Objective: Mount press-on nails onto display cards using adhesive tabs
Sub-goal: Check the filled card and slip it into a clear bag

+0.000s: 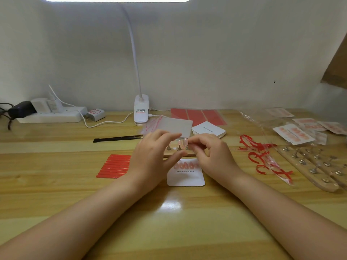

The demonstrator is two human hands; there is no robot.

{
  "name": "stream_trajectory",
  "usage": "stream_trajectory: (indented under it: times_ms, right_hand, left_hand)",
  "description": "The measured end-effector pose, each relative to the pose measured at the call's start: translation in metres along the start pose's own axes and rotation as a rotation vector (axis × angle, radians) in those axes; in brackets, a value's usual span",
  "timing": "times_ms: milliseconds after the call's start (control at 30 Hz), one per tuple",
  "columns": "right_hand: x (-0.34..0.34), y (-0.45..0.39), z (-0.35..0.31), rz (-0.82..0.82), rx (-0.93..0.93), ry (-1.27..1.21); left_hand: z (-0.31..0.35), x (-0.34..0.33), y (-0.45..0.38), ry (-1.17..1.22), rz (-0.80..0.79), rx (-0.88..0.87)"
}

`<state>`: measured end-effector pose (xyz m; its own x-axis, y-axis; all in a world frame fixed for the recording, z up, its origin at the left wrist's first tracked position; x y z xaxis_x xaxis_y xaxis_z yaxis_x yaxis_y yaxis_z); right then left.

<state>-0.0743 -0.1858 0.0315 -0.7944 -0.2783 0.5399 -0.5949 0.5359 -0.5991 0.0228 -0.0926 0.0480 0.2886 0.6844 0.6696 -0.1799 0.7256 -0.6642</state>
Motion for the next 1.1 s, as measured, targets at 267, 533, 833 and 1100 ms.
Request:
stream_trajectory:
  times_ms: [267,533,833,1100]
  right_hand:
    - [-0.002,0.004,-0.015,0.014,0.133,0.052]
    - [0.000,0.003,-0.018,0.041,0.155,0.065]
    - [0.004,0.006,-0.023,0.073,0.178,0.083]
    - [0.001,0.007,-0.031,0.048,0.235,0.096]
  left_hand:
    - [-0.007,-0.002,0.001,0.111,0.028,0.039]
    - [-0.011,-0.003,0.003,0.216,0.035,0.067]
    - [-0.013,-0.001,0.003,0.244,0.068,0.056]
    - [-0.013,-0.002,0.003,0.285,0.060,0.040]
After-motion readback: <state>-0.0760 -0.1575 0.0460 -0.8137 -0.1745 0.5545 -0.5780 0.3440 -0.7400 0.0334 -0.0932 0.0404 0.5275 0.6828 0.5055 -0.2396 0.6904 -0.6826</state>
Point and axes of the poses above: each hand's wrist, its own y-axis away from the middle knuckle, its own x-axis out of the back of the hand, z = x × y, the point moved 10 cm from there along -y, towards the middle knuckle
